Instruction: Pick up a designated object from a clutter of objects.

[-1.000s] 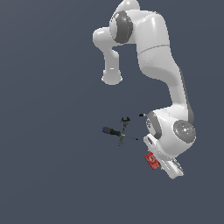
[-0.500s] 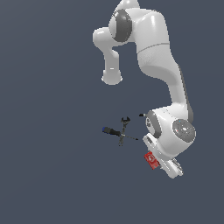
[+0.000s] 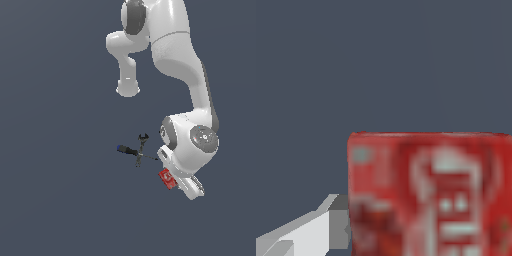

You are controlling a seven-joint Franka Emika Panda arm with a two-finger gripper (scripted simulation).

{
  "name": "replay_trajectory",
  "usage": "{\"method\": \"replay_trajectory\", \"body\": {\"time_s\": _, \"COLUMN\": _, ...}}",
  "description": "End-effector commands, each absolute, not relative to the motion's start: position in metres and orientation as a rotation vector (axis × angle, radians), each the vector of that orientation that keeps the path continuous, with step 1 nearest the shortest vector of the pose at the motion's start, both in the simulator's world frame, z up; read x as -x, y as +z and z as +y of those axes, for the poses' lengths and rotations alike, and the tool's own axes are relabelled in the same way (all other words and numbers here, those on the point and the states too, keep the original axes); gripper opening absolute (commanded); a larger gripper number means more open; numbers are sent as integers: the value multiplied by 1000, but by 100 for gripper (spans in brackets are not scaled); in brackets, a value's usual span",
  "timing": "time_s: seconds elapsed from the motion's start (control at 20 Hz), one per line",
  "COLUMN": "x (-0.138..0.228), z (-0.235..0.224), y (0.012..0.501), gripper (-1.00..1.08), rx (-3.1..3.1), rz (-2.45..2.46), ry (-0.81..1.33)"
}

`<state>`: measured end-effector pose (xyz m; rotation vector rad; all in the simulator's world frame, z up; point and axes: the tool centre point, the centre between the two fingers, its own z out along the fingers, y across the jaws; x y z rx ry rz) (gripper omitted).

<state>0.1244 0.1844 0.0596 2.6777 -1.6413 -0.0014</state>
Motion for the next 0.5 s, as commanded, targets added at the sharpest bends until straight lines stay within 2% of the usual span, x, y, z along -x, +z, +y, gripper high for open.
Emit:
{"method": "replay_trajectory", "body": {"time_s": 0.0, "x": -122, "z": 170, "y": 78, "gripper": -100, "rx": -2678, "rz": -1643, "ry": 0}}
{"method": "replay_trajectory", "body": {"time_s": 0.45, "x": -111, "z": 101, "y": 162, "gripper": -100, "rx": -2678, "rz": -1644, "ry": -1}}
